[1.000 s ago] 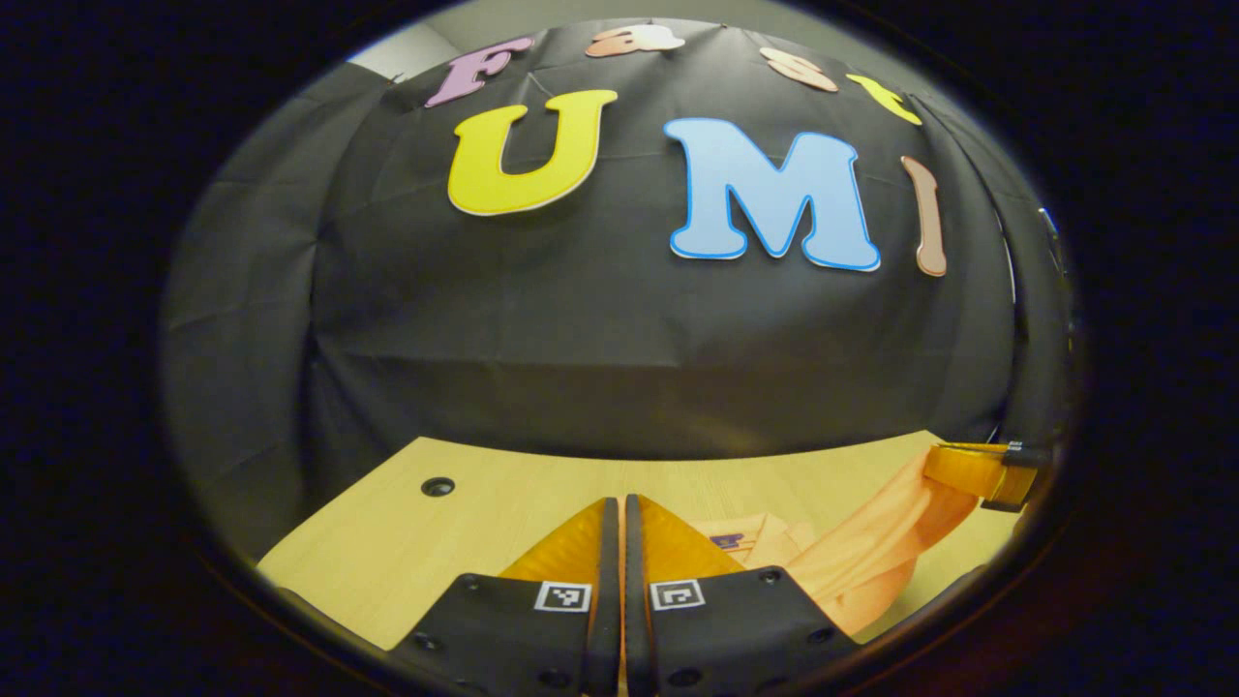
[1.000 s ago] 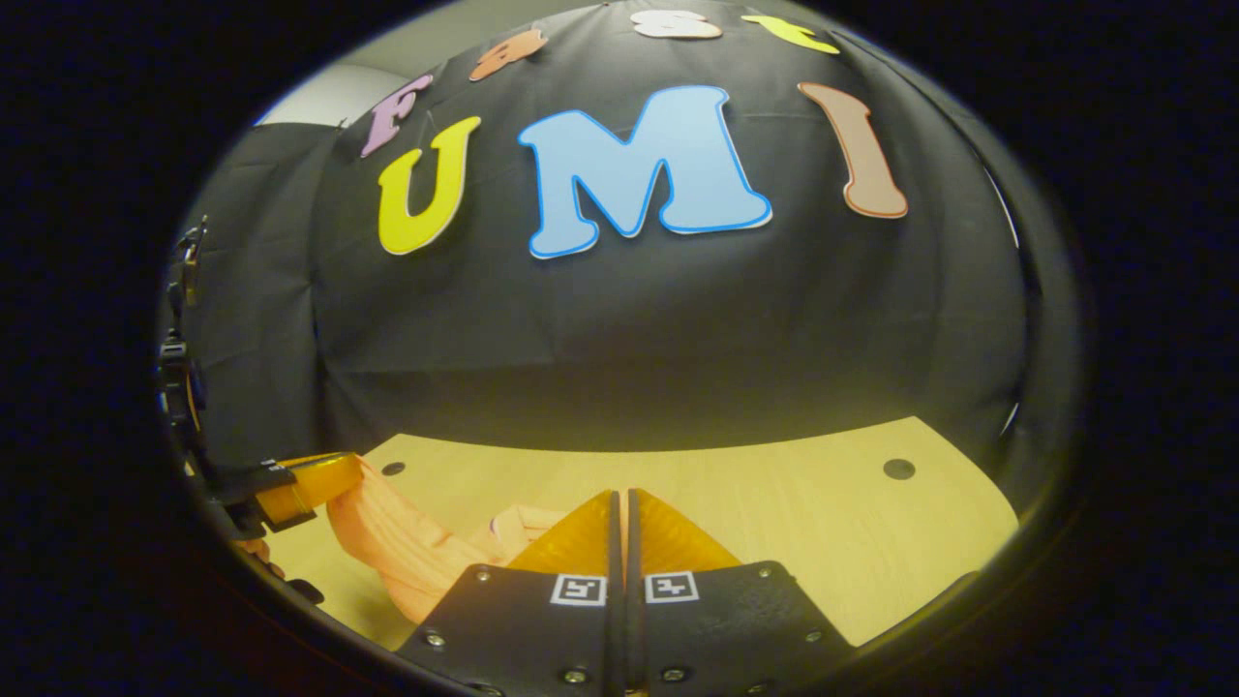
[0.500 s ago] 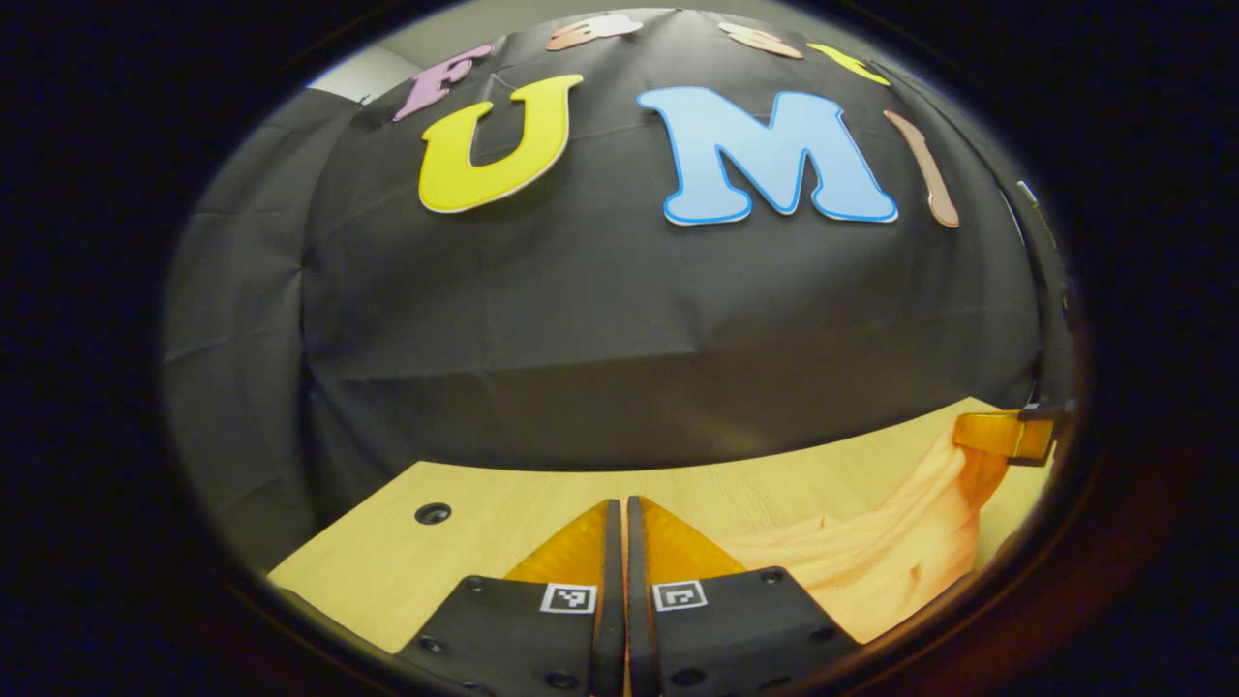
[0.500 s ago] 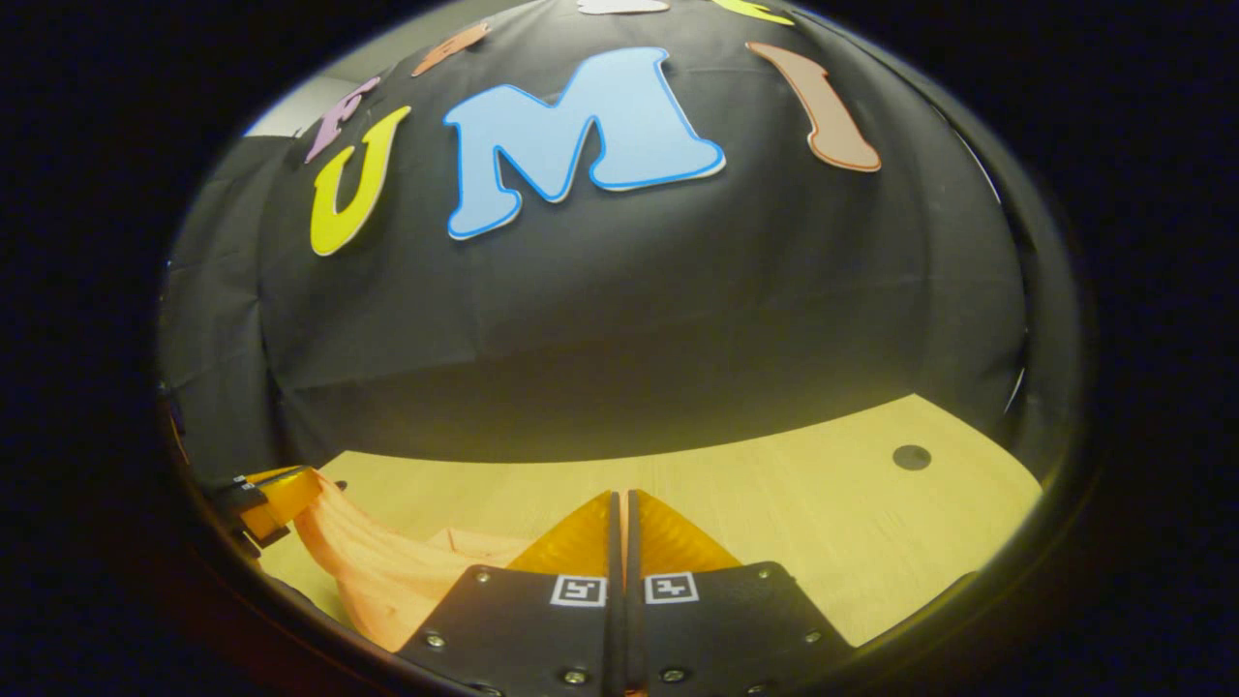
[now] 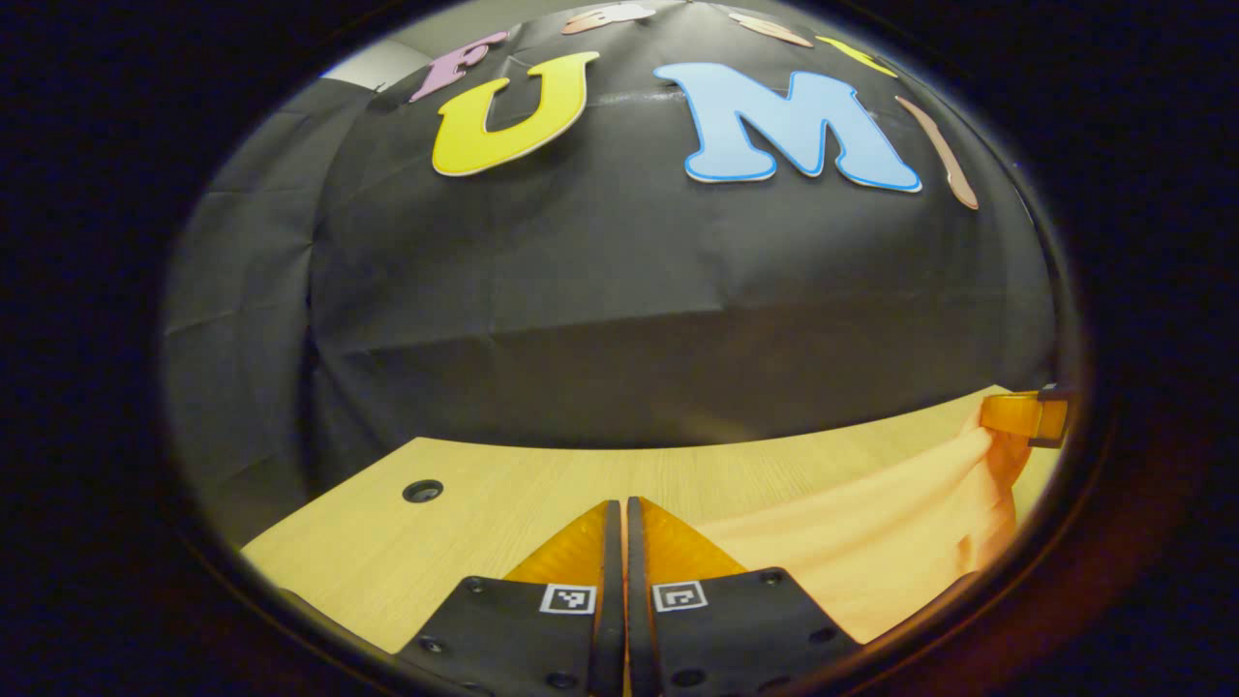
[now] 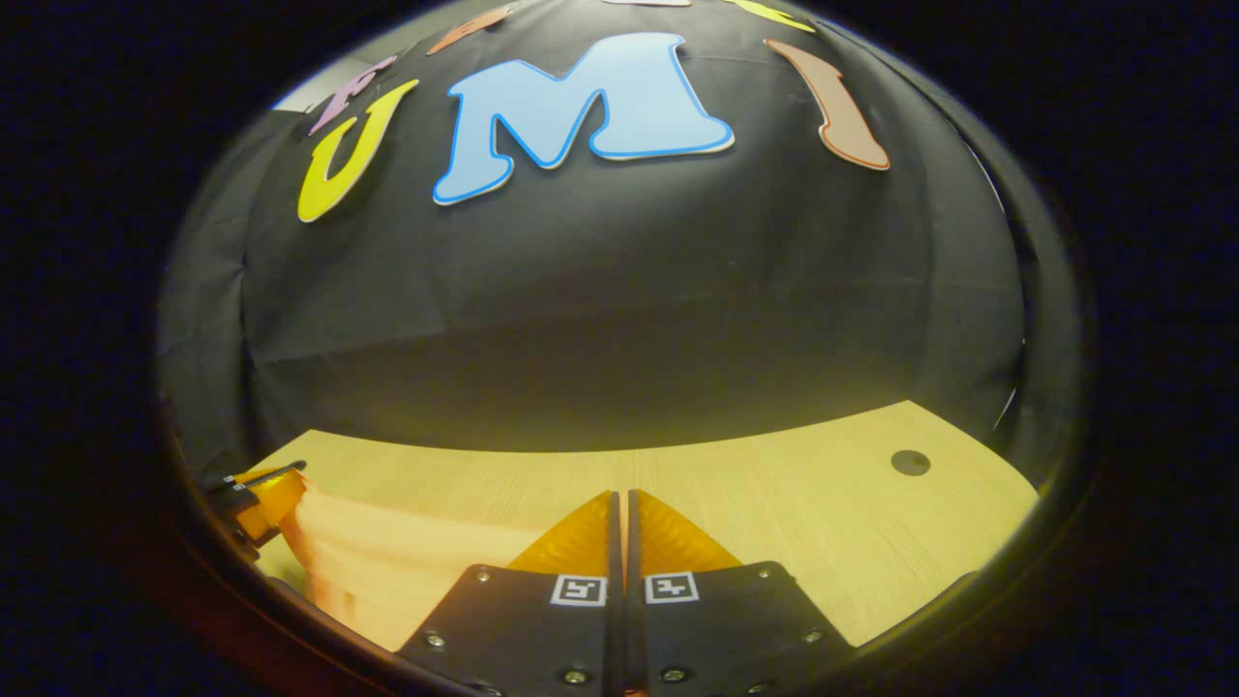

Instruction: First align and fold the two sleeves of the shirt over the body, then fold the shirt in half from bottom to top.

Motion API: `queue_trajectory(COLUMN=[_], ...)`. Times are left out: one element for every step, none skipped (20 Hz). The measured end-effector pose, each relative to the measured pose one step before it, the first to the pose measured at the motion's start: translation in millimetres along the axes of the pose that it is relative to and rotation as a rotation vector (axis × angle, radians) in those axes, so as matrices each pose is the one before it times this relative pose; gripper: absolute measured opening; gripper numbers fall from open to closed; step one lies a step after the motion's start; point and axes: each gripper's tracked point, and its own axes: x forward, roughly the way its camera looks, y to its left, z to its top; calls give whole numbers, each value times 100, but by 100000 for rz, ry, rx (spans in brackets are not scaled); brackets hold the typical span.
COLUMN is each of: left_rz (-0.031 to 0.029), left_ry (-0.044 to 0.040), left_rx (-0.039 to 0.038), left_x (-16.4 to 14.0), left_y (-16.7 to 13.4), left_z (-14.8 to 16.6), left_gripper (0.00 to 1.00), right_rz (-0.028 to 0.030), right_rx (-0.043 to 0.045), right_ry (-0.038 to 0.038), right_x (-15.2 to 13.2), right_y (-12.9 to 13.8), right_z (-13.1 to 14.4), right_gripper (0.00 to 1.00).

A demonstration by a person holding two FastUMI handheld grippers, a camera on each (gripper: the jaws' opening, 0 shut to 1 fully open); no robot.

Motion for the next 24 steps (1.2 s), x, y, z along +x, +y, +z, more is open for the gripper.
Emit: queue_trajectory(left_rz=[1595,453,-901,524,-46,97,-1092,-1398,-840,-1577,-1622,-1104,63,-19,-690,-1314,-1253,-584,-325,-612,-320,-521,-839,-961], left_ry=[585,-1,99,-46,61,-458,-35,267,77,-159,-44,193,203,94,-382,-115,-68,-91,-181,-117,-74,-283,-578,-788], left_rx=[644,-543,-1283,181,218,-72,-196,-12,-339,-1155,-1180,-317,767,560,-781,-1359,-820,-90,253,3,-50,-435,-911,-1055], left_x=[-99,-28,-122,-145,-199,-63,-174,-157,-321,-210,-375,-353,-280,-433,-530,-502,-451,-472,-449,-467,-383,-487,-544,-629], left_y=[354,180,-91,65,13,-75,-379,-455,-285,-434,-537,-397,-209,-160,-261,-464,-432,-359,-247,-266,-123,-256,-344,-358], left_z=[-378,10,134,69,322,372,304,303,304,401,313,399,332,439,497,486,418,378,421,424,343,448,494,598], left_gripper=[14,19,23,27,31,53,56,64,72,84,88,87,91,93,93,94,94,94,94,94,94,94,93,94], right_rz=[239,937,-455,-1587,-162,497,-194,500,541,534,605,287,-54,-161,91,-29,-168,237,191,-176,-742,-797,-728,-311], right_rx=[358,960,457,-169,101,472,204,160,44,-162,-451,-512,-526,-392,-508,-696,-415,-163,21,-85,-371,-383,-258,-37], right_ry=[219,334,516,652,-68,-117,-9,-65,-198,-119,59,196,7,-359,-638,-985,-1172,-1257,-1154,-957,-955,-1211,-978,-981], right_x=[132,77,-50,-194,-416,50,-194,-126,-179,-309,-241,-352,-397,-454,-572,-614,-553,-667,-669,-623,-619,-587,-639,-606], right_y=[130,102,-103,-386,-64,82,-81,188,223,239,285,307,178,185,224,237,114,207,234,175,-20,-56,17,70], right_z=[-85,-85,-61,-94,227,69,214,134,177,112,156,88,245,400,507,642,732,724,703,660,732,615,656,598], right_gripper=[3,4,6,14,19,26,40,41,41,41,41,41,41,41,41,41,40,40,40,40,41,41,40,41])
